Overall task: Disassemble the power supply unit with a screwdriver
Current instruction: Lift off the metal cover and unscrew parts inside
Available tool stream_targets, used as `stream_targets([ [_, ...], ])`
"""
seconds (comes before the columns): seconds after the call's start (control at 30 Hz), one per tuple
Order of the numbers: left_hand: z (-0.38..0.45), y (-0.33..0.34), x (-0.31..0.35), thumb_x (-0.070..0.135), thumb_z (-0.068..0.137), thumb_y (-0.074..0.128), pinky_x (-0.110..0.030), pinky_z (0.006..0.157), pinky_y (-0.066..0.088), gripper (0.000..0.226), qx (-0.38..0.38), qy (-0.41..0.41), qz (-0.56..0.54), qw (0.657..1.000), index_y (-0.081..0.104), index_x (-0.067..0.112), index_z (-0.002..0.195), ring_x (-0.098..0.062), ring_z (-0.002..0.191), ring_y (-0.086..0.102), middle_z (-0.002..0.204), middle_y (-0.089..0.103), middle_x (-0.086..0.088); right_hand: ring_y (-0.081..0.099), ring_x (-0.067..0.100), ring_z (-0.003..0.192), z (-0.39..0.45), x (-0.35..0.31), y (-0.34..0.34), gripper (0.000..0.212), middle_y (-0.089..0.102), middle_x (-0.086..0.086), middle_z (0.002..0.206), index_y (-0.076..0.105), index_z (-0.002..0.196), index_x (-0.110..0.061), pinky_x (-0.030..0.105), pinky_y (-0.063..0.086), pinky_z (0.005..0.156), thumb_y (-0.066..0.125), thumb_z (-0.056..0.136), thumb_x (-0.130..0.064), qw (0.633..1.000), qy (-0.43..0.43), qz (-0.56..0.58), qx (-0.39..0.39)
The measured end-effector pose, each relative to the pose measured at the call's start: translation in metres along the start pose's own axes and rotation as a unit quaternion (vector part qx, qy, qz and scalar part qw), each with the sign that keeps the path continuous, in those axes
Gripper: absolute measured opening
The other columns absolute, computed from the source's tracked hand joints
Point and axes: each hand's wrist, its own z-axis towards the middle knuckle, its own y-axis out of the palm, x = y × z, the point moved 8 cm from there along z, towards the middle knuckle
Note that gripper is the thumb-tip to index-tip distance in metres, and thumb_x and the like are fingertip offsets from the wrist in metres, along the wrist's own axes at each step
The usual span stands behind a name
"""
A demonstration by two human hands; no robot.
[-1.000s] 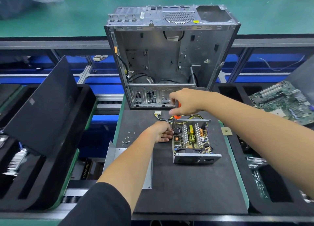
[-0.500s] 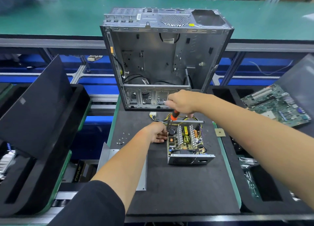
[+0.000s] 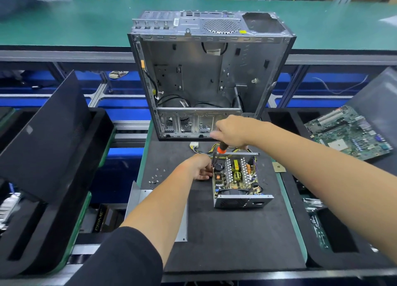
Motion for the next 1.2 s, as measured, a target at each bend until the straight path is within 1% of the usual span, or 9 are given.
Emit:
stream_targets([
  [0.3, 0.001, 0.001, 0.000, -0.004, 0.087, 0.032, -0.023, 0.056, 0.044, 0.024, 0.006, 0.003, 0.013, 1.000, 0.049, 0.009, 0.078, -0.014, 0.065, 0.056, 0.075, 0.057, -0.002, 0.054, 0.020, 0.080, -0.005, -0.013, -0.005, 0.021, 0.063, -0.001, 0.085, 0.055, 0.090, -0.016, 0.027, 0.040, 0.060, 0.064, 0.079, -0.001, 0.994, -0.084, 0.066, 0.008],
  [0.4, 0.001, -0.001, 0.000, -0.007, 0.085, 0.031, -0.024, 0.056, 0.044, 0.025, 0.012, 0.008, 0.007, 1.000, 0.050, 0.008, 0.077, -0.015, 0.065, 0.056, 0.072, 0.057, -0.002, 0.063, 0.024, 0.074, -0.003, -0.004, 0.000, 0.022, 0.066, 0.003, 0.086, 0.053, 0.090, -0.013, 0.031, 0.046, 0.065, 0.065, 0.089, -0.031, 0.998, -0.047, 0.044, -0.002],
  [0.47, 0.002, -0.001, 0.000, -0.007, 0.085, 0.031, -0.025, 0.055, 0.044, 0.025, 0.015, 0.008, 0.002, 1.000, 0.049, 0.007, 0.078, -0.016, 0.065, 0.056, 0.072, 0.056, -0.003, 0.069, 0.027, 0.058, -0.002, 0.001, 0.002, 0.040, 0.067, 0.010, 0.081, 0.052, 0.089, -0.009, 0.033, 0.051, 0.064, 0.043, 0.099, -0.046, 0.999, -0.005, 0.025, -0.023],
  [0.53, 0.002, -0.001, 0.000, -0.007, 0.086, 0.031, -0.024, 0.055, 0.044, 0.024, 0.015, 0.007, 0.002, 1.000, 0.050, 0.006, 0.079, -0.015, 0.065, 0.056, 0.073, 0.056, -0.003, 0.069, 0.032, 0.062, 0.001, -0.001, 0.001, 0.042, 0.065, 0.015, 0.078, 0.052, 0.087, -0.006, 0.036, 0.053, 0.067, 0.031, 0.104, -0.038, 1.000, -0.005, 0.002, -0.018],
  [0.67, 0.002, -0.001, 0.000, -0.007, 0.086, 0.032, -0.024, 0.055, 0.044, 0.024, 0.018, 0.011, 0.002, 1.000, 0.050, 0.007, 0.078, -0.015, 0.064, 0.056, 0.073, 0.055, -0.003, 0.056, 0.027, 0.088, 0.001, -0.008, -0.001, 0.013, 0.063, 0.007, 0.098, 0.055, 0.101, -0.011, 0.035, 0.044, 0.072, 0.052, 0.096, -0.022, 0.998, -0.064, 0.005, -0.019],
  [0.8, 0.002, -0.001, 0.000, -0.008, 0.087, 0.033, -0.024, 0.055, 0.044, 0.023, 0.020, 0.013, 0.002, 1.000, 0.049, 0.007, 0.080, -0.015, 0.066, 0.056, 0.076, 0.054, -0.003, 0.054, 0.023, 0.090, -0.007, -0.013, -0.006, 0.024, 0.061, 0.003, 0.101, 0.058, 0.101, -0.015, 0.032, 0.044, 0.073, 0.057, 0.082, -0.001, 0.992, -0.113, 0.051, -0.030],
  [0.97, 0.002, -0.002, 0.000, -0.007, 0.086, 0.032, -0.024, 0.055, 0.043, 0.024, 0.021, 0.009, -0.001, 1.000, 0.049, 0.008, 0.079, -0.015, 0.067, 0.057, 0.076, 0.054, -0.002, 0.064, 0.029, 0.075, -0.004, -0.007, -0.001, 0.025, 0.064, 0.008, 0.083, 0.049, 0.093, -0.011, 0.033, 0.049, 0.066, 0.045, 0.100, -0.035, 0.998, -0.048, 0.008, -0.027],
  [1.07, 0.002, -0.002, -0.001, -0.007, 0.086, 0.032, -0.024, 0.055, 0.043, 0.025, 0.022, 0.007, -0.002, 1.000, 0.050, 0.008, 0.080, -0.014, 0.067, 0.058, 0.076, 0.055, -0.002, 0.063, 0.033, 0.076, -0.002, -0.010, 0.001, 0.030, 0.062, 0.015, 0.080, 0.049, 0.090, -0.006, 0.039, 0.051, 0.067, 0.032, 0.106, -0.024, 0.996, -0.047, -0.071, -0.027],
  [1.2, 0.001, -0.002, -0.001, -0.007, 0.087, 0.031, -0.022, 0.056, 0.043, 0.026, 0.021, 0.007, 0.004, 1.000, 0.050, 0.008, 0.079, -0.013, 0.067, 0.057, 0.074, 0.054, -0.002, 0.054, 0.025, 0.088, -0.005, -0.016, -0.007, 0.013, 0.063, 0.007, 0.093, 0.059, 0.103, -0.009, 0.033, 0.041, 0.070, 0.054, 0.095, -0.018, 0.996, -0.092, -0.001, -0.008],
])
